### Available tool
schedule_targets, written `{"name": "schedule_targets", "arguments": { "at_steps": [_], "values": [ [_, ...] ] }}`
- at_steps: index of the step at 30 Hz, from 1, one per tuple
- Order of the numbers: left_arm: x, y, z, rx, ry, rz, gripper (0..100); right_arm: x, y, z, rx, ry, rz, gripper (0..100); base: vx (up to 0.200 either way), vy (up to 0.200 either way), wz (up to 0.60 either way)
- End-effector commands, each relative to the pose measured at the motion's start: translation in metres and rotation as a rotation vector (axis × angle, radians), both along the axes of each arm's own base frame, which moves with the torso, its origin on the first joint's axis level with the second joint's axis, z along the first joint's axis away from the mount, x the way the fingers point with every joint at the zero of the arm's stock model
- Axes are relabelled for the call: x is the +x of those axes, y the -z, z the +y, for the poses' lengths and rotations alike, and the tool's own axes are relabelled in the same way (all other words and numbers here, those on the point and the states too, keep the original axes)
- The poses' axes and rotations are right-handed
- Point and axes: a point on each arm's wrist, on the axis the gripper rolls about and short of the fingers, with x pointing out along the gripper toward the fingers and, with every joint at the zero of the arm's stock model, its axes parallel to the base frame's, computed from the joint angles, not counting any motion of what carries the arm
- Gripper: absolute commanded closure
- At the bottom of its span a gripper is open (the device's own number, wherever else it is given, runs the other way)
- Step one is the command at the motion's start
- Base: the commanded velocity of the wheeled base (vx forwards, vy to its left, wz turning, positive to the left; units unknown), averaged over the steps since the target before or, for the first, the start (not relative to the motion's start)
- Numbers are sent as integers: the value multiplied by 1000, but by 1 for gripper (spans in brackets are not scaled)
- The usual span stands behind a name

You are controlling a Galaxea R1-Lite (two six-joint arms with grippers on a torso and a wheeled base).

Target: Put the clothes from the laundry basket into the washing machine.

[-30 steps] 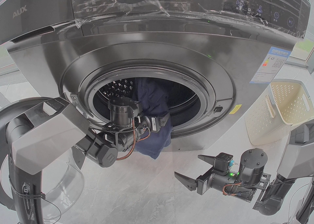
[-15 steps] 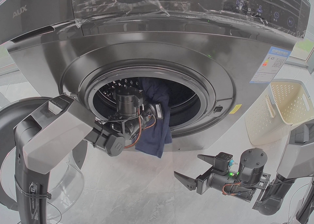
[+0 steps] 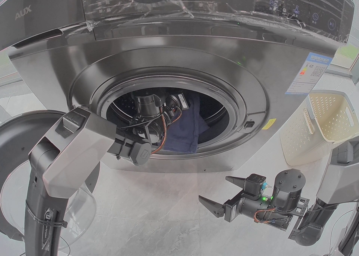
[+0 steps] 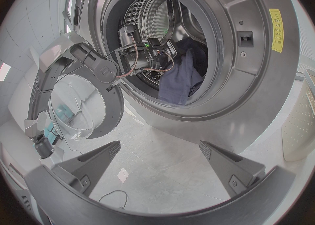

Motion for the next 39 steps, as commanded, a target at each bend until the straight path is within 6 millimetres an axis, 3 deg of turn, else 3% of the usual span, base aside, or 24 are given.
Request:
{"name": "schedule_targets", "arguments": {
  "at_steps": [1,6,8,12,19,20,24,28,29,33,39],
  "values": [
    [-3,14,0,21,0,38,0,1,0,0,3,1,-3,0,0,0,0],
    [-26,16,8,64,23,101,0,1,0,0,3,1,-3,0,0,0,0],
    [-26,16,8,64,23,101,0,1,0,0,3,1,-3,0,0,0,0],
    [-50,38,10,144,57,197,0,1,0,1,2,-1,-2,0,0,0,0],
    [-48,65,11,232,60,247,0,0,0,1,2,-3,-2,0,0,0,0],
    [-47,69,10,241,60,251,100,1,0,1,2,-1,-2,0,0,0,0],
    [-43,73,7,247,63,257,100,1,0,1,2,-1,-2,0,0,0,0],
    [-29,58,-2,196,50,188,100,1,0,1,3,-1,-3,0,0,0,0],
    [-17,46,-5,154,22,131,100,1,-1,1,5,-1,-5,0,0,0,0],
    [1,22,-6,65,-27,42,100,1,-1,1,6,-1,-6,0,0,0,0],
    [27,4,-2,-21,-84,-85,100,2,-1,1,7,1,-7,0,0,0,0]
  ]
}}
